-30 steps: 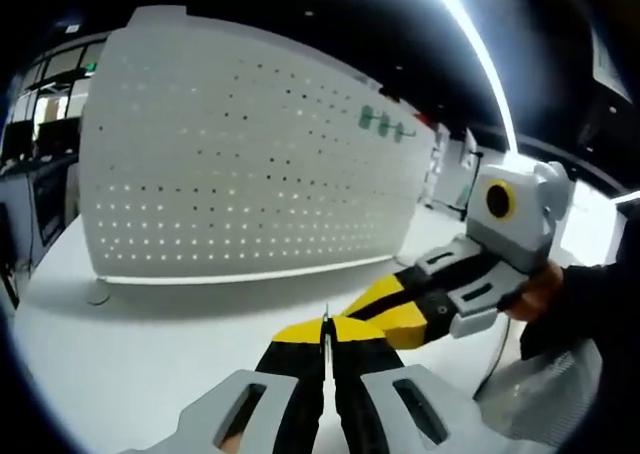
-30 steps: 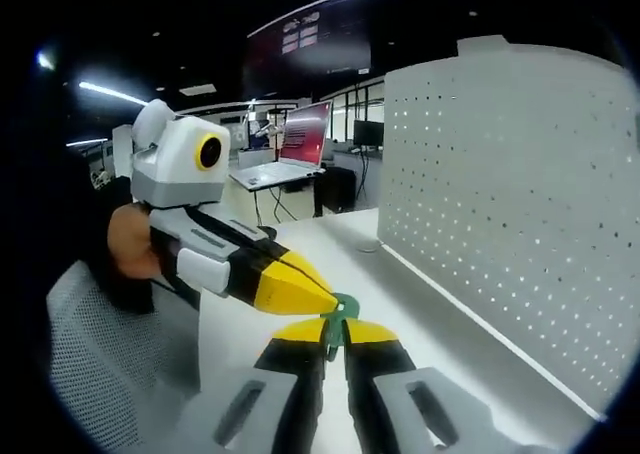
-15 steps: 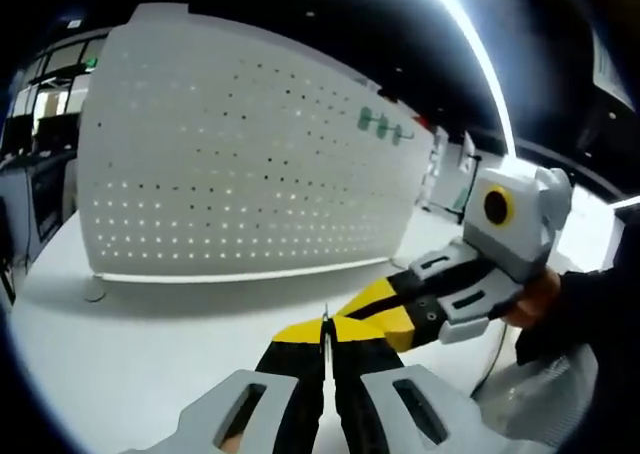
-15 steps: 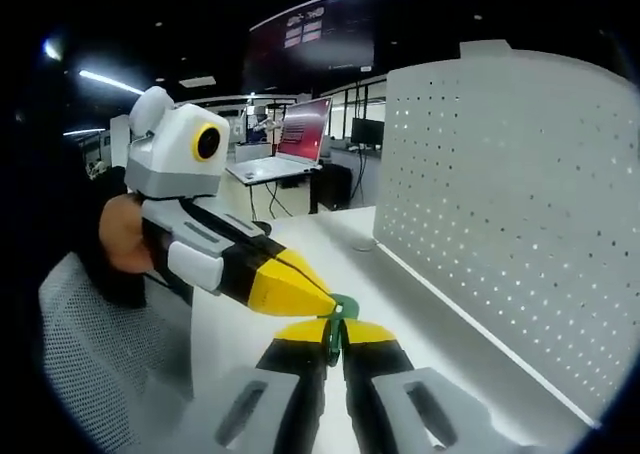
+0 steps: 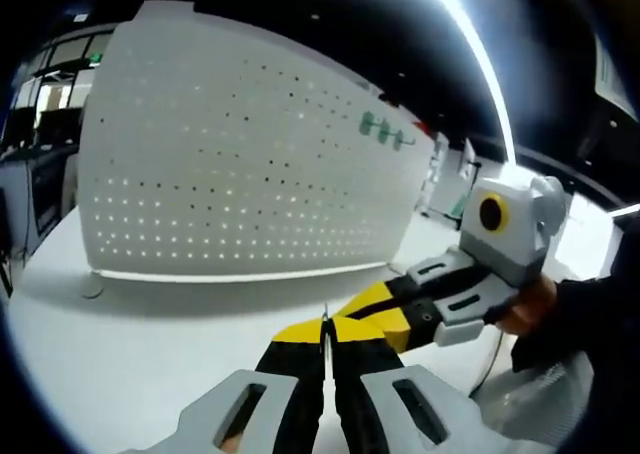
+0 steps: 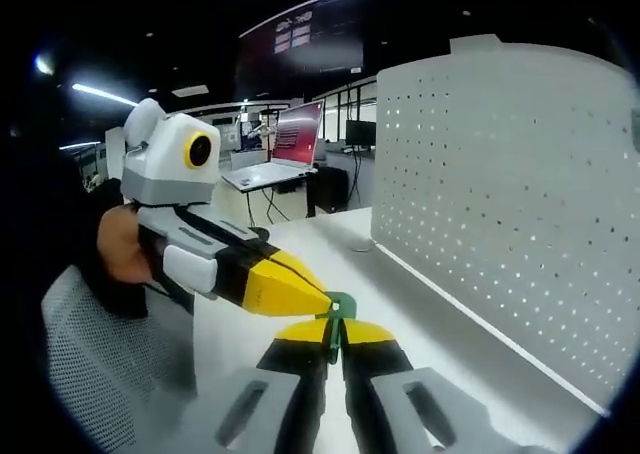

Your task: Insert the hook assembly into the mounting plate slot until the hook locks in place.

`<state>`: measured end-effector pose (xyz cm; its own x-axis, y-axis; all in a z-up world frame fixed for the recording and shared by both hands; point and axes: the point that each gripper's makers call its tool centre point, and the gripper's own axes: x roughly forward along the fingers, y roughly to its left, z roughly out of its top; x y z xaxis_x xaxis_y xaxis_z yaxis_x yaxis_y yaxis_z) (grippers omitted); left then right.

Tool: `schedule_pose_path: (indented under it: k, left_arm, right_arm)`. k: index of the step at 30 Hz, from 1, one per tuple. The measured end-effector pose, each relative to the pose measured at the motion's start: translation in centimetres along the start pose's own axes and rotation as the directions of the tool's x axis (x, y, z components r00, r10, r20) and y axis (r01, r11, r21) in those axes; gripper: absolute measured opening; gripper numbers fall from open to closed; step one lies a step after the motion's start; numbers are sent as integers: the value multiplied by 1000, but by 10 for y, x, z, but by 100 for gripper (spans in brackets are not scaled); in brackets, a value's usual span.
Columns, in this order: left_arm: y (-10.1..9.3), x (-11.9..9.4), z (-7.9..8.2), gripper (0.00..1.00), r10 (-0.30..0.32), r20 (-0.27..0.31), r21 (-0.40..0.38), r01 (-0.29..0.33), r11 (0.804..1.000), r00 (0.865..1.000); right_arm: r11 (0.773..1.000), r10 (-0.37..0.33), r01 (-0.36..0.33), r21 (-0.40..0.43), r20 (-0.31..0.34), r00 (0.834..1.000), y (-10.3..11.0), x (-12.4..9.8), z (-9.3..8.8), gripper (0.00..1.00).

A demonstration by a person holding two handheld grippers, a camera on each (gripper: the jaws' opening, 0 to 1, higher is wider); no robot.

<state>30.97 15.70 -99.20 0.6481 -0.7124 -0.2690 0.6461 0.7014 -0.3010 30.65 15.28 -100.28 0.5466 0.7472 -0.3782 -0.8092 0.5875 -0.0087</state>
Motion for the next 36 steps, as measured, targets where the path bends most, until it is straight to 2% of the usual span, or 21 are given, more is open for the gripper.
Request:
schedule_pose_path:
  k: [10, 19, 22, 28, 33, 36]
  left_arm:
    - [0, 1, 1, 1, -5, 8, -7, 5, 1000, 1000]
    - [-5, 2, 4, 2, -19, 22, 62, 17, 998, 1000]
    - [-7, 3, 5, 4, -22, 24, 88, 20, 996, 999]
    - [-6, 3, 6, 10, -22, 29, 88, 20, 996, 999]
    - [-10, 5, 3, 17, -30, 16, 105, 29, 994, 999]
    - [-11, 5, 2, 18, -36, 9, 114, 35, 993, 999]
  right_arm:
    - [1000, -5, 5, 8, 4, 1000, -1, -1, 1, 1]
    - [1000, -19, 18, 11, 12, 1000, -4, -3, 3, 1]
    - [1000, -25, 24, 12, 12, 1000, -6, -4, 4, 1]
    - [999, -36, 36, 15, 14, 999, -9, -6, 4, 1]
    - [998, -59, 58, 34, 25, 998, -18, -12, 5, 1]
    - [997, -70, 69, 44, 28, 997, -22, -14, 4, 1]
